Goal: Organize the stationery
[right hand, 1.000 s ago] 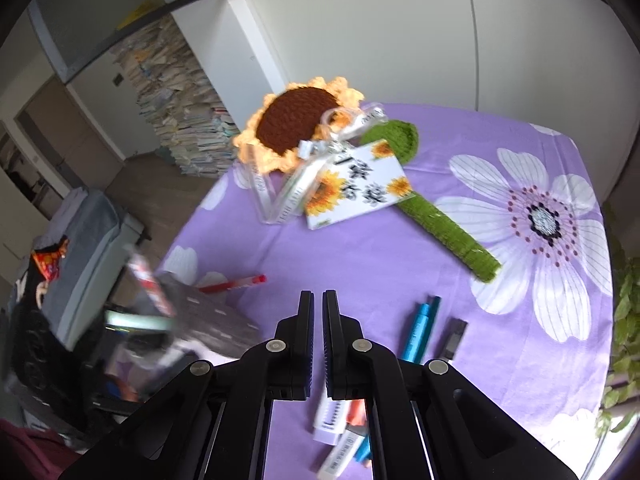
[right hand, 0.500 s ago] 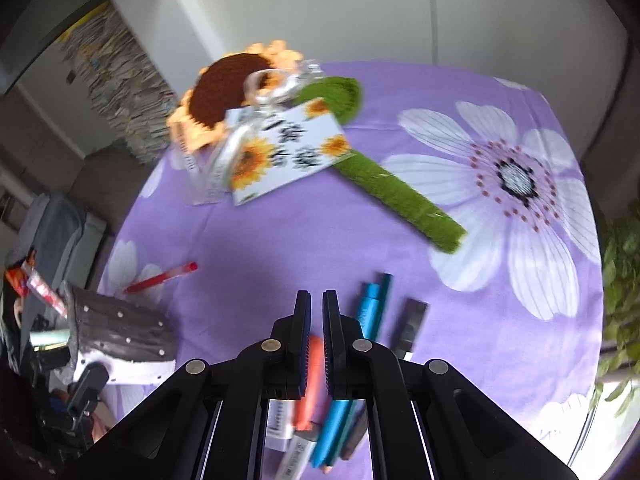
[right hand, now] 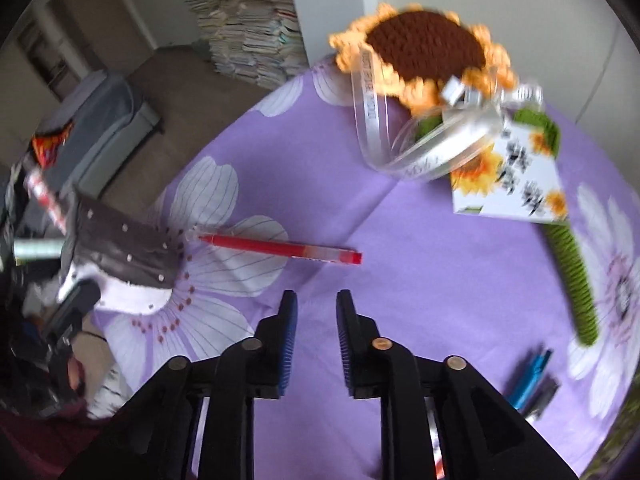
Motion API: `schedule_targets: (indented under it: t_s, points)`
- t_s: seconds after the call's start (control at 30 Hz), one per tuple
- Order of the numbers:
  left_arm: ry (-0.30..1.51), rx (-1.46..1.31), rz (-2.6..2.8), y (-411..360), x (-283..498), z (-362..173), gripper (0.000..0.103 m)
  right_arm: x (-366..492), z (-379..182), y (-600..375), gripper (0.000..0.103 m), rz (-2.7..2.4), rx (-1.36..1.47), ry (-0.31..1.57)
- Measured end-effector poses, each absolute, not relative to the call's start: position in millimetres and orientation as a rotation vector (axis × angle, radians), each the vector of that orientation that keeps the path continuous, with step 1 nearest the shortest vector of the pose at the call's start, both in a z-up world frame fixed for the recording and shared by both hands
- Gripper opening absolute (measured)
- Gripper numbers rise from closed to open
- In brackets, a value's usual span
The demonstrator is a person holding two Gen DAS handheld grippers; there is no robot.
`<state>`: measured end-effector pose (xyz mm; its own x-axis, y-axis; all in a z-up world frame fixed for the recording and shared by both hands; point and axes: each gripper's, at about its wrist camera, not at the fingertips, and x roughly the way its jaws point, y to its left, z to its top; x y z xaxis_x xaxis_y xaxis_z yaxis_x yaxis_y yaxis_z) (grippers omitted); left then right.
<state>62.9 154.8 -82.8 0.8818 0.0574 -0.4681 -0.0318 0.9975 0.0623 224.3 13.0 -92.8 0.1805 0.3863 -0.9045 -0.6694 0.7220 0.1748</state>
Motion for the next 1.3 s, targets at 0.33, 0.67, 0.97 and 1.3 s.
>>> schedule_targets:
  t_s: [0.33, 0.67, 0.97, 1.3]
  points:
    - [0.481, 0.015, 0.029, 165.6, 63.1, -86.0, 0.07, 265.7, -123.5, 18.1, 0.025, 0.579, 0.15, 1.455]
    - [0.472, -0.012, 0.024, 172.3, 58.7, -86.8, 0.07, 277.8, -122.7, 52.4, 0.036, 0.417, 0.133, 1.446]
    - [0.472, 0.0, 0.004, 169.1, 57.0, -85.4, 0.07, 292.1, -118.8, 85.0, 0.026, 0.42, -0.024, 1.383]
    - [0.492, 0.008, -0.016, 164.1, 61.7, -86.4, 0.07, 278.2, -108.4, 99.8, 0.01, 0.572, -0.256, 1.279]
